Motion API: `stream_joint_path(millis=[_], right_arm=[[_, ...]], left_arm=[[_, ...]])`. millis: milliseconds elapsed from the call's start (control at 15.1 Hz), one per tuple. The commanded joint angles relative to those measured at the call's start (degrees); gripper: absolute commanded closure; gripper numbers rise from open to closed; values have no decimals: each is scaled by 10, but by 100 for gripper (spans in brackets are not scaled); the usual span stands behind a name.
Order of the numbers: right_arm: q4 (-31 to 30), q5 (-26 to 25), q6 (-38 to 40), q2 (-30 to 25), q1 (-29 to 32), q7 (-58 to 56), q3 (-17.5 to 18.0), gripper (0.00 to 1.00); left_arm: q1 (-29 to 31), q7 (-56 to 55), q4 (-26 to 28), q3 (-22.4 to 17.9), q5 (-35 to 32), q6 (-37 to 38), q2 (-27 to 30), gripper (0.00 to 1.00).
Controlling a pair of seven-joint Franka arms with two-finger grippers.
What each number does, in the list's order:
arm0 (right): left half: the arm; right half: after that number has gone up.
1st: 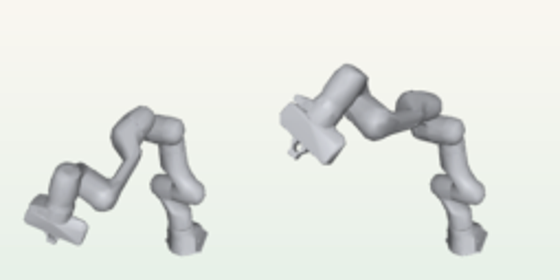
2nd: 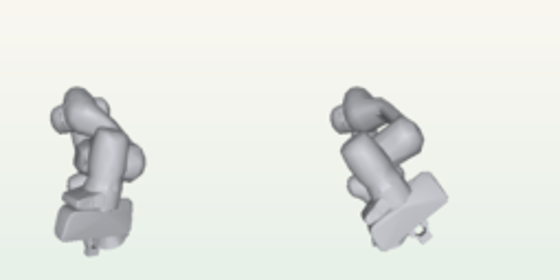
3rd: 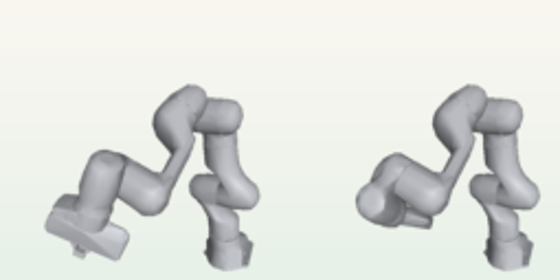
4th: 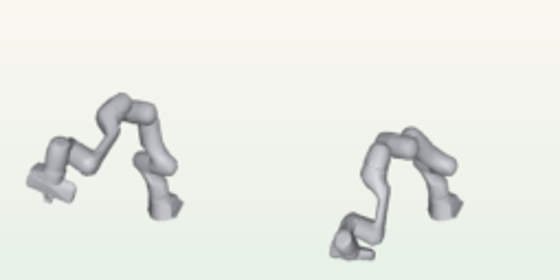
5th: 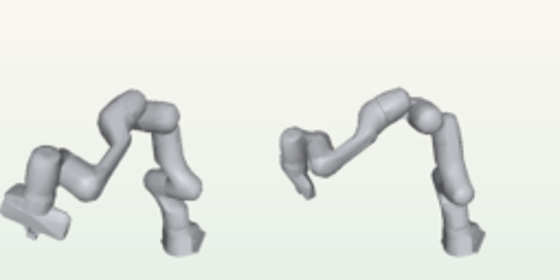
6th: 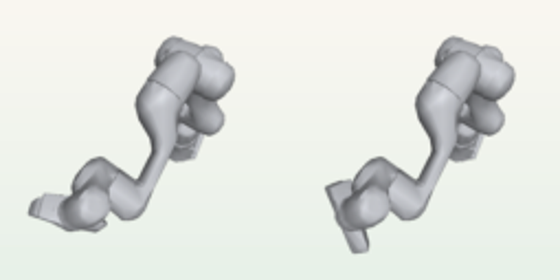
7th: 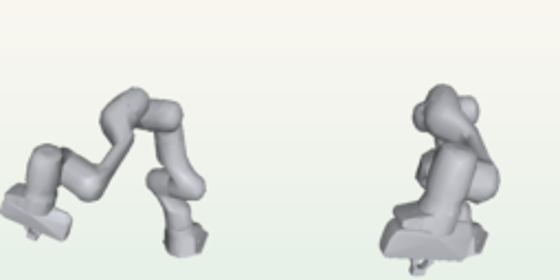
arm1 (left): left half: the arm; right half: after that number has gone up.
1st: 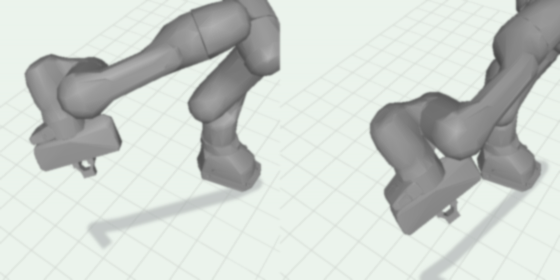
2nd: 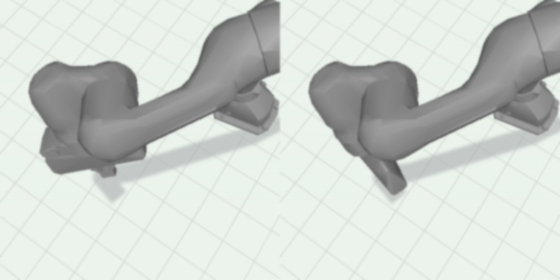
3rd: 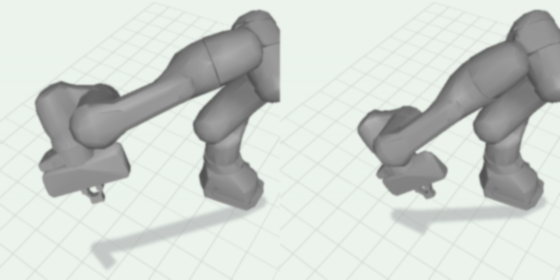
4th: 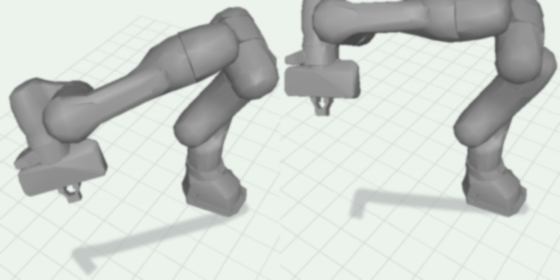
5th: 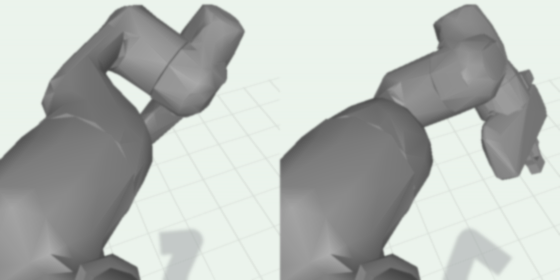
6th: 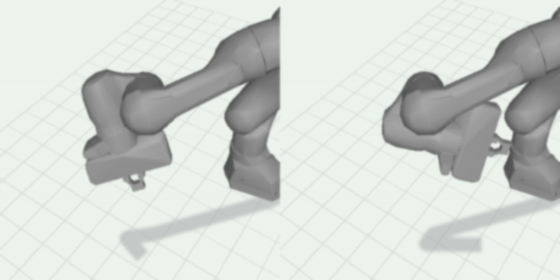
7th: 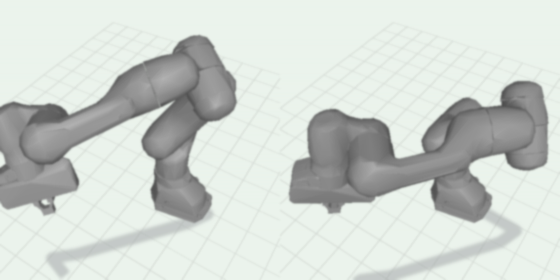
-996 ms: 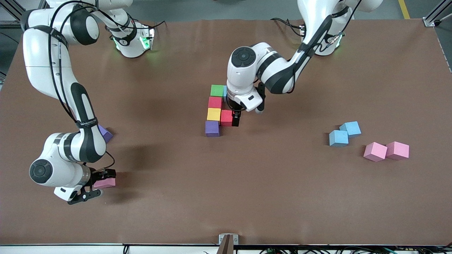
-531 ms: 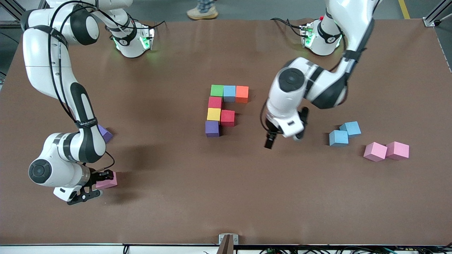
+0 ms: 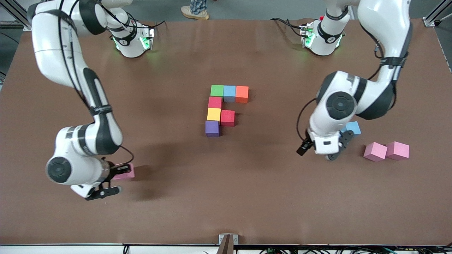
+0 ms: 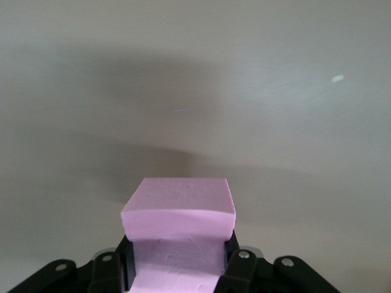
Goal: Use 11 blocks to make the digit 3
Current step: 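Carry pink toward purple with the right gripper while the left gripper grasps blue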
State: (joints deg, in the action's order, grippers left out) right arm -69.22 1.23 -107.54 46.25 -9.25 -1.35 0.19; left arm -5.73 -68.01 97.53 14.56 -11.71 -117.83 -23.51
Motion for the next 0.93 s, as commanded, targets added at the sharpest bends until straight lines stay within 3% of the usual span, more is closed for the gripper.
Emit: stream_joint_path(millis=[0,266,664,864], right_arm=[[-14,3,16,-24,-74,130,-5,72],[-14,3,-17,-18,-164,269,-3,72],[-33,18,-107,9,-230,342,-2,72],[-44,18,-139,25,-246,343,-2,72]], left_arm=[[67,170,2,6,-9,9,6,0],[114,313,4,4,-10,-40,-30,0],[159,474,6,5,-9,-54,-61,0],[171,487,42,5,-12,-98,-70,0]])
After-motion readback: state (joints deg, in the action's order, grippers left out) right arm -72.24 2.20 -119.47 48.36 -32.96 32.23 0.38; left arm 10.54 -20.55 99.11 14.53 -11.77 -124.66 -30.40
